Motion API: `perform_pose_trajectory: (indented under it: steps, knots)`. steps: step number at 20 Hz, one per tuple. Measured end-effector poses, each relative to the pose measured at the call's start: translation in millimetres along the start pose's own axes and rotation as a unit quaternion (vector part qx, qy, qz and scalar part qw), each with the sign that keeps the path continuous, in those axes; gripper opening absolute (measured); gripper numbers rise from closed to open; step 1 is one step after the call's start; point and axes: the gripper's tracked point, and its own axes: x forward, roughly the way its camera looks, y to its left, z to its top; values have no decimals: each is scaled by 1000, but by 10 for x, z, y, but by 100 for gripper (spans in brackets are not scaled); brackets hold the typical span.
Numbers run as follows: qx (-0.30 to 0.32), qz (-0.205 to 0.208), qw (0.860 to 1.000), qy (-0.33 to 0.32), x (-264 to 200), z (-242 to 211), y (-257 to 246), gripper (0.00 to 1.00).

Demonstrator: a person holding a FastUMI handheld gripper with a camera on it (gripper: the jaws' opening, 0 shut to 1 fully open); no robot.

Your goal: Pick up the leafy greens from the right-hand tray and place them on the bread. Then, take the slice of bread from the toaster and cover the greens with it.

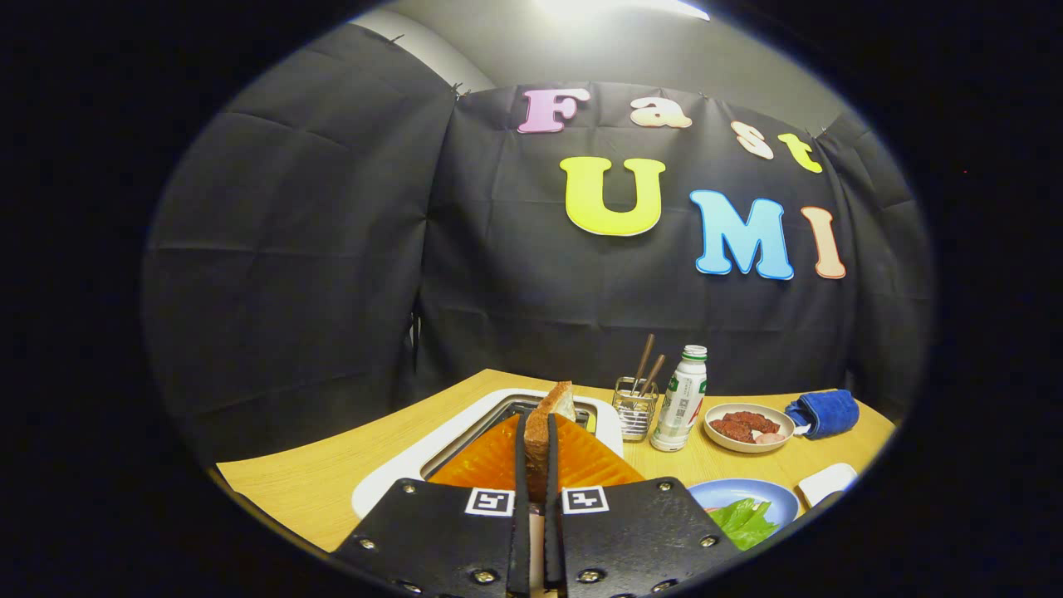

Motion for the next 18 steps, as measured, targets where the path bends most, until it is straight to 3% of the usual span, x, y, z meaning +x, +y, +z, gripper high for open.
perform_pose_trajectory:
  steps: [18]
  knots:
    - [12, 23, 996, -81, -291, 791, 11, 7]
